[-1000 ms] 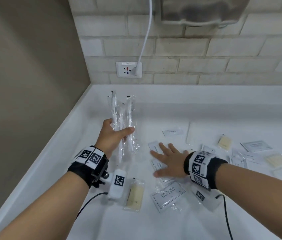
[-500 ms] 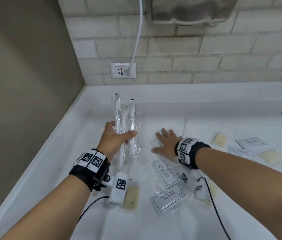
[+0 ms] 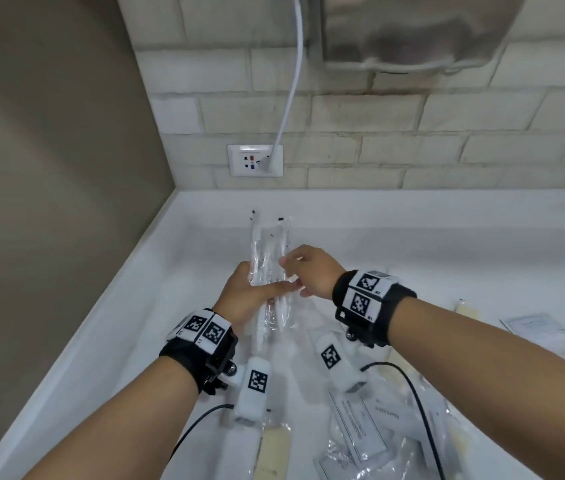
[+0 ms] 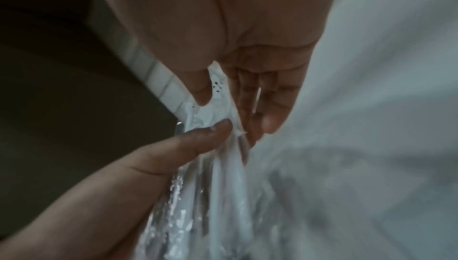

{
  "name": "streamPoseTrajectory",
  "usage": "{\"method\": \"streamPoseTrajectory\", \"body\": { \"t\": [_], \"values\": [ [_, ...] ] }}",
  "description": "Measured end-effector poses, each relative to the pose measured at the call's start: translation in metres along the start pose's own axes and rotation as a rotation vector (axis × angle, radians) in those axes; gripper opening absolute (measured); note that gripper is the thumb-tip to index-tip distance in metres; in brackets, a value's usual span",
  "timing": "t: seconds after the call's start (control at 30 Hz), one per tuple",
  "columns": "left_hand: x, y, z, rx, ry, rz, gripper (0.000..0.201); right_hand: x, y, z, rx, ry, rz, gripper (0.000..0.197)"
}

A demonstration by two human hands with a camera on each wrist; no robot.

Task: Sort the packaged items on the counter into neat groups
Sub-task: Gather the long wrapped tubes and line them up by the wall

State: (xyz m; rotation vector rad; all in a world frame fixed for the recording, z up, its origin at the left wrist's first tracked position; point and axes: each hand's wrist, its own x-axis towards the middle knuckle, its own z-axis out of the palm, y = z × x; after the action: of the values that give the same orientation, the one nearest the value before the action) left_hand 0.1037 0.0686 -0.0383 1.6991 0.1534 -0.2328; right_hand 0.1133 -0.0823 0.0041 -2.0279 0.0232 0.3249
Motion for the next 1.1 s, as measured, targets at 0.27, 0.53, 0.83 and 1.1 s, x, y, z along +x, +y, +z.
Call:
{"method": "streamPoseTrajectory", "body": {
  "t": [0.27,0.53,0.83,1.1],
  "values": [
    [0.064,-0.005,-0.011,0.124,0.015,-0.107,0.086,0.065,0.011,-0.023,0.069,0.049,0.263,0.027],
    [0.108,0.014,0.002,0.478,-0.022,-0.088,0.049,0.116,0.020,-0.030,-0.304,0.140,0.273,0.017],
    [0.121,0.002,-0.015,0.292,0.062,-0.100,0.058,0.128,0.033,-0.032,-0.201,0.168,0.261,0.015],
    [0.109,0.000,-0.025,0.150,0.171,-0.153,0.038,0.122,0.029,-0.027,-0.157,0.150,0.263,0.011]
  ]
}}
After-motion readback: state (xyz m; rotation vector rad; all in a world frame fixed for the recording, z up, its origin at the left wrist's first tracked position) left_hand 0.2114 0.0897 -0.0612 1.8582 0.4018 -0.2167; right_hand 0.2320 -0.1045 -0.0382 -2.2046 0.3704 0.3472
